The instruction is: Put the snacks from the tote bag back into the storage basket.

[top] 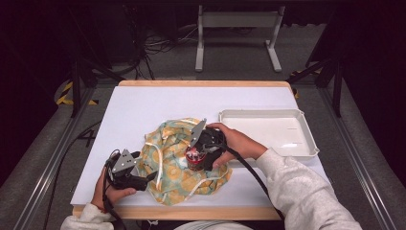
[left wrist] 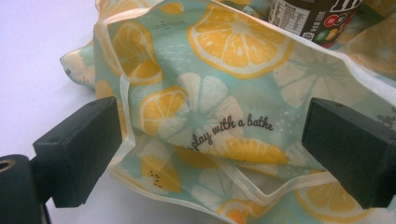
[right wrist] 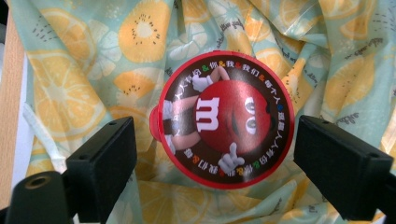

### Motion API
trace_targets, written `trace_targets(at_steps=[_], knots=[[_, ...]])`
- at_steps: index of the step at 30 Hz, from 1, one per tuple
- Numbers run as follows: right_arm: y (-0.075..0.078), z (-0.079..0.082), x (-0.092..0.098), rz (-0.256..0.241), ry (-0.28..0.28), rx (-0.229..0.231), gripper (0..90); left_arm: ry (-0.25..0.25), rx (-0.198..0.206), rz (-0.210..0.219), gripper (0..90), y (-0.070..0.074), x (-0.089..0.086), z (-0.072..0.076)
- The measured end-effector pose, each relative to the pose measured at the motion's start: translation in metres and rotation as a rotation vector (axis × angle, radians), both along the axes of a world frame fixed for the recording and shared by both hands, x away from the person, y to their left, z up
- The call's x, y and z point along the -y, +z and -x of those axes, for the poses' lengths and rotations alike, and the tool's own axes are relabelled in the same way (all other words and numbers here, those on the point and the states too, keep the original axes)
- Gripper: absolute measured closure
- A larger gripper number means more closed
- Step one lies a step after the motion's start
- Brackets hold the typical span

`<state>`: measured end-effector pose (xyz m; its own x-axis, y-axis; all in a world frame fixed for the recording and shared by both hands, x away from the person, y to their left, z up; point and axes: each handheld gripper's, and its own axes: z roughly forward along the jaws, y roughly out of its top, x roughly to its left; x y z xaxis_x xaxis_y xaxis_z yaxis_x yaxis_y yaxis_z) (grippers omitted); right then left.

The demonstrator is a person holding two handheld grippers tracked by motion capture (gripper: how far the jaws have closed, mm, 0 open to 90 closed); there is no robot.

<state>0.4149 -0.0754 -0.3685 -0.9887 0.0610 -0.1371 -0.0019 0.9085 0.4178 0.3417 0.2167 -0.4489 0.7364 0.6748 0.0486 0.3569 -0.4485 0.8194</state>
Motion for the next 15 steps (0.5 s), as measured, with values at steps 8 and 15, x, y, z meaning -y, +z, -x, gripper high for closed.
trace_targets(at_steps=[8,15], knots=[[-0.001,-0.005,-0.006,0.023,-0.012,-0.007,15.5,-0.001,0.001,0.003,5.5,0.000,0.000,0.000],[-0.006,-0.007,-0.011,0.036,-0.007,-0.020,22.9,-0.004,-0.003,0.002,5.6,0.000,0.000,0.000]])
